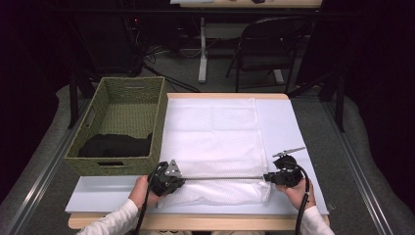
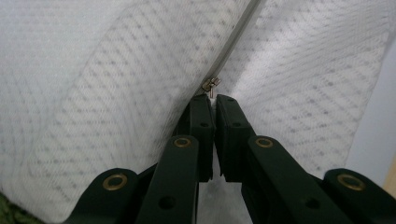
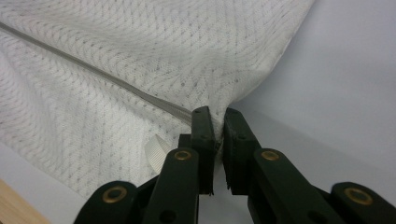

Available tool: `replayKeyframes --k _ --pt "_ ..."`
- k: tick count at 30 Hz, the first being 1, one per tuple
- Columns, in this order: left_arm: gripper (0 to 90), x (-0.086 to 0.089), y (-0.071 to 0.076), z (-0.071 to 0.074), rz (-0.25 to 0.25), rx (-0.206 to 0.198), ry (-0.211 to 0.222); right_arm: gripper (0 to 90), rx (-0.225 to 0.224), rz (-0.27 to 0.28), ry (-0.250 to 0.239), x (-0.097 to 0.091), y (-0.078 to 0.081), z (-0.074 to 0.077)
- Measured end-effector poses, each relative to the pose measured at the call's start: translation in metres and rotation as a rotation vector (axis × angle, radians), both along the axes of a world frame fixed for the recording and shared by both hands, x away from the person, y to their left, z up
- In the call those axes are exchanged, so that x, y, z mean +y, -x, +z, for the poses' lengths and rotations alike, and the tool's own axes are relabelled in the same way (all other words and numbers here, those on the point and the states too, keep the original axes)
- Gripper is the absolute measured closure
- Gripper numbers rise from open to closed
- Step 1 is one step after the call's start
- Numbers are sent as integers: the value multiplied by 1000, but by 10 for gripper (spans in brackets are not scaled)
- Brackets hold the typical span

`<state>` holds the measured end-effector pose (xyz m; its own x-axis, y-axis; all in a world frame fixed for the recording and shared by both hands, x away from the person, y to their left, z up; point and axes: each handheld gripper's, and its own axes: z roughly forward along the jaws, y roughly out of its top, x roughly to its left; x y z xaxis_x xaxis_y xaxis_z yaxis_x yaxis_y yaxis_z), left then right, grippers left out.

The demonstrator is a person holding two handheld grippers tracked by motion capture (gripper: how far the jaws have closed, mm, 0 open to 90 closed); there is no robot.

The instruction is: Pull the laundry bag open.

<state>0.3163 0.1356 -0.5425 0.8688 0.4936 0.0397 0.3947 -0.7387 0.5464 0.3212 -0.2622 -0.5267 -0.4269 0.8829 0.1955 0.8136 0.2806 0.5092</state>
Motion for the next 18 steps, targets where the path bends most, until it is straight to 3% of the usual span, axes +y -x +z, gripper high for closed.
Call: replayKeyframes --k 18 --pt "864 45 11 4 75 36 -16 846 17 -9 9 2 0 -1"
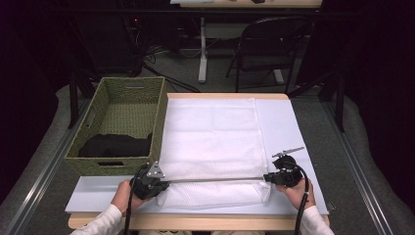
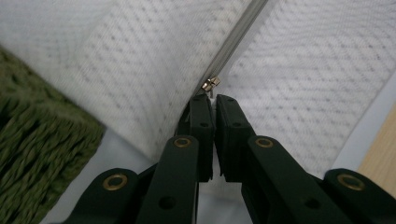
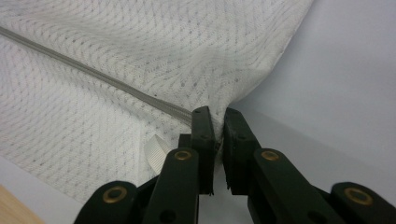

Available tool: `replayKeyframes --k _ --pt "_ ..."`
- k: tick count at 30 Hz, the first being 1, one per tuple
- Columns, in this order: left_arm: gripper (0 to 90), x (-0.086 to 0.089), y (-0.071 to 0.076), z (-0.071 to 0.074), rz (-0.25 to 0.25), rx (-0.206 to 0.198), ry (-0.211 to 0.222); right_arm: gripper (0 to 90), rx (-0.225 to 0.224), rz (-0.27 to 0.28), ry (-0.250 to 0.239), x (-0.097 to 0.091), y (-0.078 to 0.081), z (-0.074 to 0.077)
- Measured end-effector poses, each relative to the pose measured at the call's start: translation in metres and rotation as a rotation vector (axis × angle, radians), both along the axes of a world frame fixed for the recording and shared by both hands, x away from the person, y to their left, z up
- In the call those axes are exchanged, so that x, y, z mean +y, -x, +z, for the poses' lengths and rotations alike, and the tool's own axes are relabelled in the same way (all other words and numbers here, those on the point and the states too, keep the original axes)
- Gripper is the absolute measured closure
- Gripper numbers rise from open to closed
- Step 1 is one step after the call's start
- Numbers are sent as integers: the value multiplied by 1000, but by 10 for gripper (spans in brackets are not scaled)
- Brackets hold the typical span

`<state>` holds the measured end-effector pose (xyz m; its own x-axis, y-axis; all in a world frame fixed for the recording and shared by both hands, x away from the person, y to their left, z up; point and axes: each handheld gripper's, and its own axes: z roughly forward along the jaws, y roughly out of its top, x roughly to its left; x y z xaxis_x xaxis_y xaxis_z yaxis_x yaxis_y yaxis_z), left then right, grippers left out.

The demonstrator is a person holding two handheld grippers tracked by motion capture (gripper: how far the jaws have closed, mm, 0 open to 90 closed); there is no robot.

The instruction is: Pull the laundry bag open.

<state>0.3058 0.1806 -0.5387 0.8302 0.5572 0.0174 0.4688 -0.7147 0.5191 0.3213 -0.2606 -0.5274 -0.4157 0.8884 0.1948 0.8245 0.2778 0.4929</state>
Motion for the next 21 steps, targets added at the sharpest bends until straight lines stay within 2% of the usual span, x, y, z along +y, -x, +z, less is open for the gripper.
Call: replayKeyframes --k 3,10,15,16,17,18,19,20,21 --pt "864 8 1 0 15 6 -4 846 -10 9 5 0 -1 -1" --pt "865 20 4 2 23 24 -11 847 -1 14 9 2 -1 -2" --pt "865 28 4 3 36 36 -19 847 -2 23 32 3 -1 -2" --pt "864 30 5 3 46 28 -29 848 -2 22 39 3 -1 -2" --pt "878 33 5 3 59 17 -57 849 -2 18 42 3 -1 -2" --pt "900 38 4 2 81 7 -66 850 -12 6 84 4 -1 -2" --pt "900 47 1 1 117 27 -40 850 -41 -3 161 2 -1 -2" --pt "900 52 -1 1 133 54 -19 851 -20 -37 85 -5 -3 -3" --pt "900 52 0 0 132 54 -22 851 8 -55 0 -11 -4 -3"
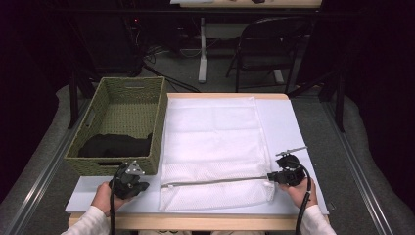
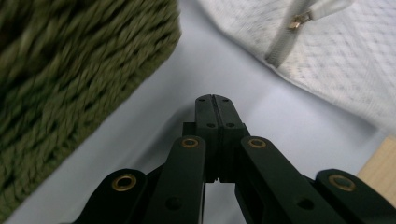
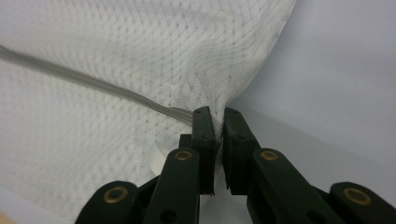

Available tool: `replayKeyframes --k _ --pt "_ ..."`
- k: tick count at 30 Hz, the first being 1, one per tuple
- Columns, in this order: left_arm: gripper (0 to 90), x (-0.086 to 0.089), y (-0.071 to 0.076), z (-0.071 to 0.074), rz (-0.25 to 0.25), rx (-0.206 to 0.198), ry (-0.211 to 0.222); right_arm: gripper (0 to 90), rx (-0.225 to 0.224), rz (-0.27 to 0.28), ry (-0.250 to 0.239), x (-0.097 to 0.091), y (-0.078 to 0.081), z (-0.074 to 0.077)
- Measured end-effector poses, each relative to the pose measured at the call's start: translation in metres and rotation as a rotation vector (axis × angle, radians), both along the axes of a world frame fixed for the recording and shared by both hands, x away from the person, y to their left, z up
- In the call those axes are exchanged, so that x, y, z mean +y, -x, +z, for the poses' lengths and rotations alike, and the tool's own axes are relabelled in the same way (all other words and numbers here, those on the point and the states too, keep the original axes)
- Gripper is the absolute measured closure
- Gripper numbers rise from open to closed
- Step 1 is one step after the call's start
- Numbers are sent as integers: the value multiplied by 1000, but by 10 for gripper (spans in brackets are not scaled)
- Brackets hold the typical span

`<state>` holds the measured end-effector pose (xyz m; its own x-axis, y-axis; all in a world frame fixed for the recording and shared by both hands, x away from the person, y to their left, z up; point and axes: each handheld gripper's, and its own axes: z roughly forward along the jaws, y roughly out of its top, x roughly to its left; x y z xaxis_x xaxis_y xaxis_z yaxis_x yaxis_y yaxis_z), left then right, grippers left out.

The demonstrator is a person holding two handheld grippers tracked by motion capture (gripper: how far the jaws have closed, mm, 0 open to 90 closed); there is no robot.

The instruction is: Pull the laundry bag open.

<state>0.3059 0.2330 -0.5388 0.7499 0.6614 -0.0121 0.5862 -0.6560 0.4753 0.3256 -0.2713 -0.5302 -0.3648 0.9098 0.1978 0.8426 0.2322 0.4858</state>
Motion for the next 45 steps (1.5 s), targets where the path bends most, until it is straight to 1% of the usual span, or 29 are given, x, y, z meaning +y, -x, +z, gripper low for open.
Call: replayKeyframes --k 1,2,4,5,7,9,10,11,12,13,14,16,17,19,20,21,22,23,25,27,29,31,33,35,37,39,41,43,45 --pt "900 -2 1 1 -11 -8 -4 851 -11 2 18 0 -1 1" --pt "900 -5 2 2 -28 -5 9 851 -16 6 48 3 -1 2" --pt "900 -12 3 4 -44 -34 7 850 -18 25 62 8 0 2" --pt "900 -14 3 6 -56 -31 20 850 -20 28 76 9 0 1" --pt "900 -17 4 7 -68 -44 27 845 -13 23 73 7 -1 0" --pt "900 -18 5 8 -70 -47 35 835 -12 27 71 5 0 0" --pt "900 -18 6 8 -66 -50 45 822 -11 33 73 5 0 0" --pt "889 -17 6 9 -63 -56 54 782 -11 34 75 5 0 0" --pt "868 -16 7 10 -59 -55 59 768 -11 39 76 4 0 1" --pt "841 -15 7 12 -54 -59 60 739 -7 45 65 3 0 1" --pt "806 -13 8 14 -47 -56 78 703 -8 51 67 2 0 1" --pt "747 -10 9 17 -43 -58 89 629 -3 58 66 2 1 2" --pt "701 -9 10 18 -37 -62 101 580 -3 57 55 2 2 3" --pt "656 -6 12 22 -31 -66 117 508 -16 67 61 1 2 6" --pt "601 -6 12 23 -23 -70 115 470 -26 71 58 0 3 7" --pt "554 -5 13 25 -17 -72 125 433 -29 65 52 0 3 9" --pt "521 -4 14 26 -12 -73 130 401 -44 78 60 -1 4 10" --pt "486 -3 15 27 -5 -81 130 359 -47 71 52 0 5 12" --pt "424 -1 16 29 -2 -82 143 296 -75 97 41 0 6 16" --pt "342 0 16 30 7 -88 150 247 -86 118 34 2 8 19" --pt "304 1 17 31 18 -81 165 199 -98 140 19 5 9 21" --pt "261 2 17 31 24 -79 165 164 -103 160 16 10 11 22" --pt "228 1 18 31 28 -78 159 146 -113 203 15 14 12 23" --pt "198 -1 18 31 28 -74 157 129 -128 219 27 18 13 23" --pt "183 -3 18 31 20 -75 148 96 -142 249 32 23 12 22" --pt "176 -5 19 30 10 -68 145 68 -144 284 35 28 11 21" --pt "174 -6 19 30 3 -76 131 48 -135 311 43 32 10 19" --pt "172 -7 20 30 1 -72 136 30 -117 325 50 37 8 16" --pt "169 -8 19 29 -2 -71 129 31 -110 332 50 39 8 15"
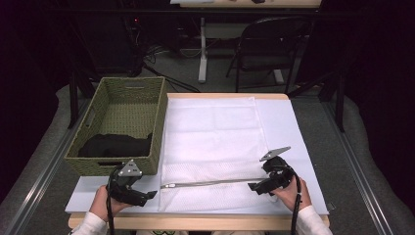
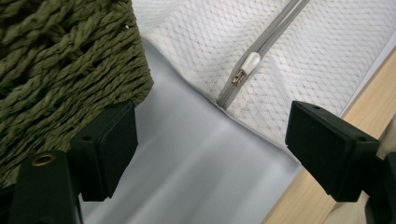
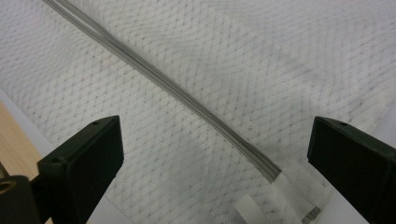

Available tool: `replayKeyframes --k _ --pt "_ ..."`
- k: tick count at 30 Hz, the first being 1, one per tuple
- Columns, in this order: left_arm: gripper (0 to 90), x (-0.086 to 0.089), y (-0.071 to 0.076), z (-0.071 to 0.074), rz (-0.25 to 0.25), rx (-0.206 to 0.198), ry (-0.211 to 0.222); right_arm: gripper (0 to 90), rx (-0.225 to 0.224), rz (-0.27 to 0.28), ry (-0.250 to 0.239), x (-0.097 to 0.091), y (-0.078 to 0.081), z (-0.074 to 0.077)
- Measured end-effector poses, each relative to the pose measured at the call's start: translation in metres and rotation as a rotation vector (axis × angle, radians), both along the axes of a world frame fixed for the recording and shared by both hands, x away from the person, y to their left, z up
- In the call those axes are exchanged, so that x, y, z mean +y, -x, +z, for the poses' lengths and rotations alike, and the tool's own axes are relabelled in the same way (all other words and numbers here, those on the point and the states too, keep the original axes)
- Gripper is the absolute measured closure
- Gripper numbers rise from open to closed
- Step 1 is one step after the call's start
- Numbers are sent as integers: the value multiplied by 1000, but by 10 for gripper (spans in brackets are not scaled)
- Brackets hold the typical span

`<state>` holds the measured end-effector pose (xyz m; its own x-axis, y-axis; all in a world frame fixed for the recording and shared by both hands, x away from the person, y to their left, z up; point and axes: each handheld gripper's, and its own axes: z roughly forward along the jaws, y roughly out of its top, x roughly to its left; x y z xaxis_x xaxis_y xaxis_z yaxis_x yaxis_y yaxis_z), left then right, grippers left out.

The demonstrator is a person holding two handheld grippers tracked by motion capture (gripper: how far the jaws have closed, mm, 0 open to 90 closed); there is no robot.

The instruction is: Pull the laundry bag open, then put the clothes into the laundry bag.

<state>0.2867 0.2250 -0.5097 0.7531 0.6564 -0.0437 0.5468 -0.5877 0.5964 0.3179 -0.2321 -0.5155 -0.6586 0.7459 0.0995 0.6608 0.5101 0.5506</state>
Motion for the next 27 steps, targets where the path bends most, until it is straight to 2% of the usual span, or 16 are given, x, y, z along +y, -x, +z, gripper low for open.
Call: replayKeyframes --k 6,11,16,19,27 --pt "157 0 1 -1 0 10 3 42 11 12 12 4 -2 -1" --pt "126 1 2 -3 10 21 11 44 3 22 30 9 -5 -1" --pt "113 -1 3 -5 -3 32 0 66 -23 53 63 16 -9 -1" --pt "110 -2 3 -5 -7 33 1 78 -31 65 67 20 -13 -1" --pt "110 -5 1 -7 -16 23 -22 159 -101 129 94 35 -20 0"
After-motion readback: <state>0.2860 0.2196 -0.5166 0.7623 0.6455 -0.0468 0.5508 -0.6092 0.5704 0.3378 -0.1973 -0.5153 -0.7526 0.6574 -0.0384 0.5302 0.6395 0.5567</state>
